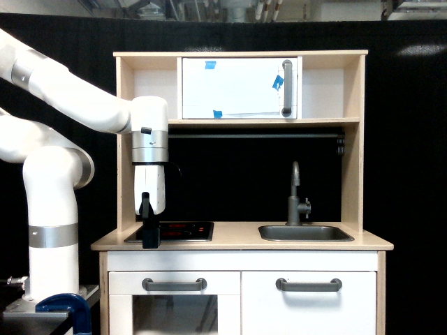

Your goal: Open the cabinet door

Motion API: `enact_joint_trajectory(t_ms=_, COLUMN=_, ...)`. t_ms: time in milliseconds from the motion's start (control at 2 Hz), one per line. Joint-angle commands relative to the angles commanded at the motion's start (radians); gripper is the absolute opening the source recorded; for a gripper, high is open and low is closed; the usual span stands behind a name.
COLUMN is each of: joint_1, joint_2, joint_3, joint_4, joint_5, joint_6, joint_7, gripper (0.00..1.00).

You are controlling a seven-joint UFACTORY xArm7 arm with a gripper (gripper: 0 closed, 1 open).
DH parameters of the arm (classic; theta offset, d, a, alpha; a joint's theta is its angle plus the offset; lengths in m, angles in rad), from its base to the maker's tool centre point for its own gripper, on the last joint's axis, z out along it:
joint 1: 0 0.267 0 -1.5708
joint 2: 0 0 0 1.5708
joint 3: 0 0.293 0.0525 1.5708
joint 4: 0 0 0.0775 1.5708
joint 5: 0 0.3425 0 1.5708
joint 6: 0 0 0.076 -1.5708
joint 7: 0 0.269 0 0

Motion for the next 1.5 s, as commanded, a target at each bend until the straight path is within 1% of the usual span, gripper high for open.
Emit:
enact_joint_trajectory(t_ms=500, joint_1=-0.001, joint_2=0.013, joint_3=-0.004, joint_4=0.005, joint_5=-0.005, joint_6=-0.008, joint_7=-0.001, gripper=1.00)
enact_joint_trajectory(t_ms=1000, joint_1=-0.029, joint_2=0.051, joint_3=-0.025, joint_4=0.018, joint_5=-0.023, joint_6=-0.050, joint_7=-0.005, gripper=1.00)
enact_joint_trajectory(t_ms=1500, joint_1=-0.075, joint_2=0.124, joint_3=-0.090, joint_4=0.063, joint_5=-0.053, joint_6=-0.128, joint_7=-0.052, gripper=1.00)
